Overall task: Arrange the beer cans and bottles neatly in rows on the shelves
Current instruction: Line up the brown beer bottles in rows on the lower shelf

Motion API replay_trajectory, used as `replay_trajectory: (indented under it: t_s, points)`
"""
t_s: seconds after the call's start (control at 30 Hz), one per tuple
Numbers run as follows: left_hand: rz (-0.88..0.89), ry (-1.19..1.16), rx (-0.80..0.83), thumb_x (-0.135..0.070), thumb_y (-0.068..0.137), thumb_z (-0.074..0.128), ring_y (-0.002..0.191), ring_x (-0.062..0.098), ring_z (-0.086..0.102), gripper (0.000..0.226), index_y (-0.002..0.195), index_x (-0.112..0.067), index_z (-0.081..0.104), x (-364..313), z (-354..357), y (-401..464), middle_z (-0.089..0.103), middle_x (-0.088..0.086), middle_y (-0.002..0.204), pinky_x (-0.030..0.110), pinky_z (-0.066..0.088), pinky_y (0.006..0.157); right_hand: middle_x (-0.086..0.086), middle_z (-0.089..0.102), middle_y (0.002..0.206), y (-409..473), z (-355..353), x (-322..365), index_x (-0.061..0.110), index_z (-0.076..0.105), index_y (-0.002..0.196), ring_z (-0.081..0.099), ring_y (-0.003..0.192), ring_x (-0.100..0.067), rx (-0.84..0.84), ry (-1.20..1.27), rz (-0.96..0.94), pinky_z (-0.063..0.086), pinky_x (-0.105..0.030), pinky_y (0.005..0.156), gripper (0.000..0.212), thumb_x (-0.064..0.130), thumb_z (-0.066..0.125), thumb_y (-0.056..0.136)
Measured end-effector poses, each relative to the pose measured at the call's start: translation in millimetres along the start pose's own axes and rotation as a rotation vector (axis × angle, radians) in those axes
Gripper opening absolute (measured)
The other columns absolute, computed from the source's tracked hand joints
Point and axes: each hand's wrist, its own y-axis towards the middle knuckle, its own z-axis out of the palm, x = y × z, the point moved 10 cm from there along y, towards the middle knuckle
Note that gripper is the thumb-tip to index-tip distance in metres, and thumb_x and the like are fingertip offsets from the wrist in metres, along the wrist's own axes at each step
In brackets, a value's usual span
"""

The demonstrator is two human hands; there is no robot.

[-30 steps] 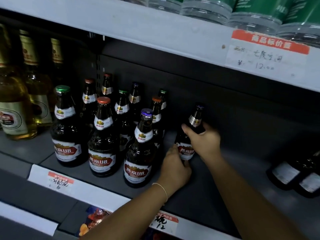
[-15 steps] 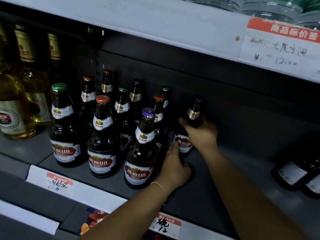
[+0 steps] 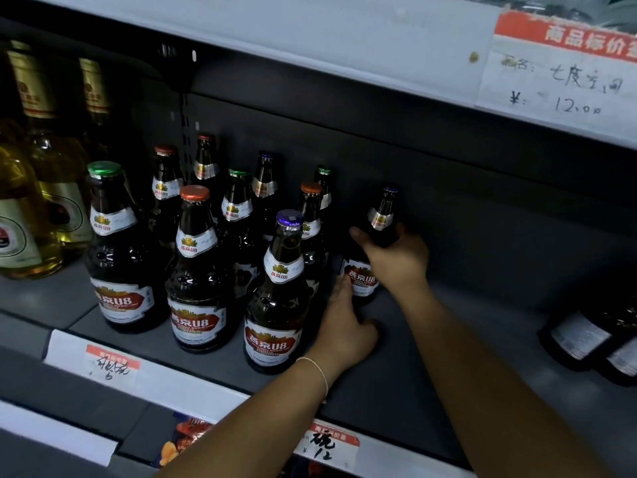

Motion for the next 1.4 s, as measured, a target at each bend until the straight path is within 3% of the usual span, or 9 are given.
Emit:
replay_trajectory:
  t_s: [0.2,0.47,0.63,0.8,0.93,1.03,1.17,1.3,1.4]
  points:
    - [-0.035,-0.029,-0.004,-0.026,0.065,0.056,0.149,0.012,0.006,0.101,0.154,-0.014,0.009,6,0,2,0.007,0.001,0.162,0.038,0.023,0.119,-0.004,0.067,0.119,3,2,1,0.016,0.064,0.118,0.063,0.111,-0.024,0.030,-0.019,-0.008,0.045,-0.026,0.086,0.063,0.062,0.074,0.076]
    - [-0.009,-0.013,-0.014,-0.021,0.069,0.062,0.148,0.015,0.012,0.098,0.153,-0.012,0.012,4,-2,0,0.014,0.003,0.161,0.039,0.024,0.119,-0.008,0.066,0.124,-1,2,4,0.013,0.063,0.124,0.061,0.116,-0.026,0.069,-0.013,-0.052,0.047,-0.029,0.093,0.061,0.055,0.073,0.081]
    - [0.103,0.167,-0.102,-0.008,0.082,0.058,0.142,0.025,0.026,0.072,0.147,-0.002,0.027,-17,-8,-13,0.029,0.016,0.151,0.018,0.017,0.114,-0.009,0.059,0.136,-9,-4,-2,0.009,0.055,0.136,0.054,0.126,-0.026,0.120,-0.008,-0.071,0.044,-0.032,0.103,0.064,0.047,0.071,0.087]
    - [0.236,0.193,-0.173,-0.005,0.078,0.057,0.119,0.023,0.049,0.055,0.132,-0.005,0.048,-39,-15,-24,0.050,0.011,0.125,0.018,0.034,0.102,-0.007,0.069,0.114,-29,-39,-27,0.010,0.058,0.134,0.064,0.104,-0.019,0.040,0.096,-0.027,0.050,-0.029,0.090,0.055,0.036,0.072,0.089]
    - [0.338,0.151,-0.162,-0.007,0.080,0.058,0.119,0.020,0.052,0.053,0.132,-0.004,0.050,-65,-2,-34,0.056,0.009,0.125,0.026,0.040,0.105,-0.004,0.066,0.125,-37,-83,-54,0.007,0.059,0.132,0.062,0.104,-0.014,-0.024,0.153,0.001,0.047,-0.023,0.082,0.049,0.033,0.069,0.091]
    - [0.386,0.123,-0.146,-0.017,0.078,0.051,0.117,0.020,0.055,0.053,0.129,-0.003,0.053,-90,21,-37,0.059,0.009,0.124,0.034,0.045,0.102,-0.002,0.067,0.119,-42,-123,-71,0.007,0.061,0.128,0.062,0.101,-0.011,-0.099,0.131,-0.003,0.046,-0.016,0.076,0.043,0.033,0.067,0.093]
    - [0.460,0.111,-0.027,-0.007,0.085,0.055,0.120,0.018,0.054,0.048,0.132,-0.007,0.050,-133,72,-34,0.057,0.007,0.131,0.038,0.047,0.099,-0.005,0.069,0.113,-46,-177,-100,0.003,0.066,0.119,0.066,0.101,-0.016,-0.192,0.117,-0.003,0.043,0.000,0.065,0.037,0.030,0.067,0.093]
    - [0.498,0.075,0.067,-0.008,0.088,0.056,0.116,0.014,0.055,0.050,0.137,-0.013,0.047,-175,122,-27,0.054,0.006,0.135,0.029,0.048,0.097,-0.005,0.068,0.107,-50,-230,-123,0.003,0.067,0.113,0.065,0.095,-0.017,-0.251,0.055,-0.019,0.043,-0.004,0.066,0.028,0.024,0.065,0.095]
    - [0.502,0.065,0.123,-0.005,0.090,0.053,0.108,0.006,0.054,0.053,0.142,-0.013,0.044,-196,155,-23,0.053,0.004,0.136,0.015,0.041,0.090,0.002,0.063,0.106,-52,-266,-145,0.005,0.064,0.123,0.062,0.098,-0.013,-0.290,0.028,0.003,0.043,-0.013,0.074,0.031,0.019,0.063,0.096]
